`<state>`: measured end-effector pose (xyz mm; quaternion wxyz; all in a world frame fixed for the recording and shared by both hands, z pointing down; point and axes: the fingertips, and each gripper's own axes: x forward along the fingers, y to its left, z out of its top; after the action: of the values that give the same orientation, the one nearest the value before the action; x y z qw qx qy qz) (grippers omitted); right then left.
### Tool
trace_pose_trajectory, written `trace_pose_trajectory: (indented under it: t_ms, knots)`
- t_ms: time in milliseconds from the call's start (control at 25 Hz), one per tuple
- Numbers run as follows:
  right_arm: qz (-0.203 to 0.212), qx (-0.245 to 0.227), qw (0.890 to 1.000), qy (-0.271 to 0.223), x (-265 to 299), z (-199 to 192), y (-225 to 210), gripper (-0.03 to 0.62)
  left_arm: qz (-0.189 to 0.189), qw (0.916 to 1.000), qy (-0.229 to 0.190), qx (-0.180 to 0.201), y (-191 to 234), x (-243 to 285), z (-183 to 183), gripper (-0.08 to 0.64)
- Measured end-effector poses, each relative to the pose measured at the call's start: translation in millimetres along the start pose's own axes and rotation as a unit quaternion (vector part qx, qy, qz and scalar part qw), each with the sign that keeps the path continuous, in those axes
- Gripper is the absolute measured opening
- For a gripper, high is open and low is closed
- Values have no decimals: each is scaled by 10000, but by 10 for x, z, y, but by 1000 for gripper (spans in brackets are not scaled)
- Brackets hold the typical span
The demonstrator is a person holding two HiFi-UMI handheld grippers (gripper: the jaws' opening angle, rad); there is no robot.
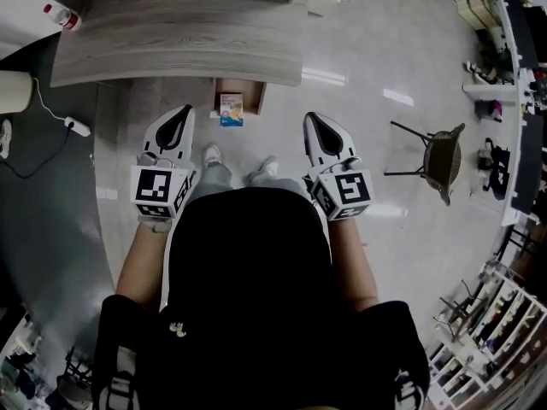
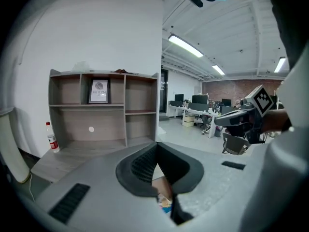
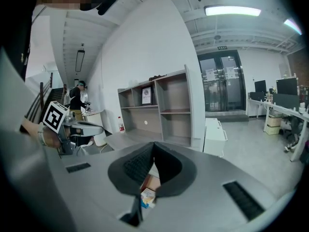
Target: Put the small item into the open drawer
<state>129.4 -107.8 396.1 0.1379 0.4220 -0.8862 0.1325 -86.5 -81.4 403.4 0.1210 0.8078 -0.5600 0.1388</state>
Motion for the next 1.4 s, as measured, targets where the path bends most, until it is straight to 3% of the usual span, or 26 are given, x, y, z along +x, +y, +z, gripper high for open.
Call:
trace_pose_trajectory:
  t_ms: [280, 640, 1400]
  knots:
    - [304, -281, 9990, -190, 31, 264, 289, 12, 162, 9991, -384, -47, 69, -320, 340, 2]
    - [569, -449, 9968, -346, 35, 475, 518, 12, 300, 9971, -681, -152, 83, -569, 477, 2]
    - [687, -639, 9947, -413, 82, 578, 673, 12, 304, 9974, -592, -287, 143, -594, 360, 2]
